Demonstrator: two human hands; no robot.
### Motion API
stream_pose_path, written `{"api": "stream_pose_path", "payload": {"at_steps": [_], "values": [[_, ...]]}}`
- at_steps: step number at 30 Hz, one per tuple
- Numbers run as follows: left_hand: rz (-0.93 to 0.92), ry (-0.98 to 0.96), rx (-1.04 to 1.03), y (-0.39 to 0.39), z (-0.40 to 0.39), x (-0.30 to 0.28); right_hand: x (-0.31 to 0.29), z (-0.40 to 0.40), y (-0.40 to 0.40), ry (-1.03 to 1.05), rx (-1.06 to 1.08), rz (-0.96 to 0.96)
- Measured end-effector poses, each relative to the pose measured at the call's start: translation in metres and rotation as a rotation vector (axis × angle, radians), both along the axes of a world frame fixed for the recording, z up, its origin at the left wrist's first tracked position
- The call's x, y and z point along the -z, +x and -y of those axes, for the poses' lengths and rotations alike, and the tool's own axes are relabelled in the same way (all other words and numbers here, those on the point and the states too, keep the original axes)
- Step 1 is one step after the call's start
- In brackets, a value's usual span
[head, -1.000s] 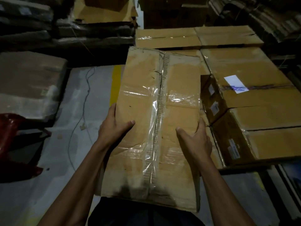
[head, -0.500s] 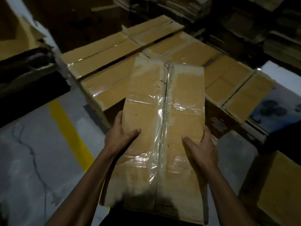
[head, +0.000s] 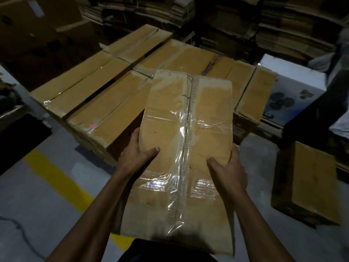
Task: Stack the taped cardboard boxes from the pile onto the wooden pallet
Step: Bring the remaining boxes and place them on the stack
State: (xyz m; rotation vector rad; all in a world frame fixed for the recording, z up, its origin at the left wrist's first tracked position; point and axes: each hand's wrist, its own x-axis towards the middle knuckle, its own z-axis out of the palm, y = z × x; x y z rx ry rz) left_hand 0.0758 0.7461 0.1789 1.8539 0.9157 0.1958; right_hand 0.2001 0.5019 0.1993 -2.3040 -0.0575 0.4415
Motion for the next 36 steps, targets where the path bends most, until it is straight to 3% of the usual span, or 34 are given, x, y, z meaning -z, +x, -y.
{"api": "stream_pose_path", "payload": {"at_steps": [8, 25, 36], "values": [[-0.024, 0.022, 0.042, 0.013, -0.022, 0.008, 0.012, -0.015, 0.0, 0.015, 0.061, -0.031], [-0.09, -0.002, 0.319, 0.059, -0.196, 0.072, 0.076, -0.179, -0.016, -0.083, 0.356, -0.157], [-0.08, -0.057, 0.372, 0.09, -0.222, 0.116, 0.12, -0.208, -0.011, -0.084, 0.453, -0.225]]}}
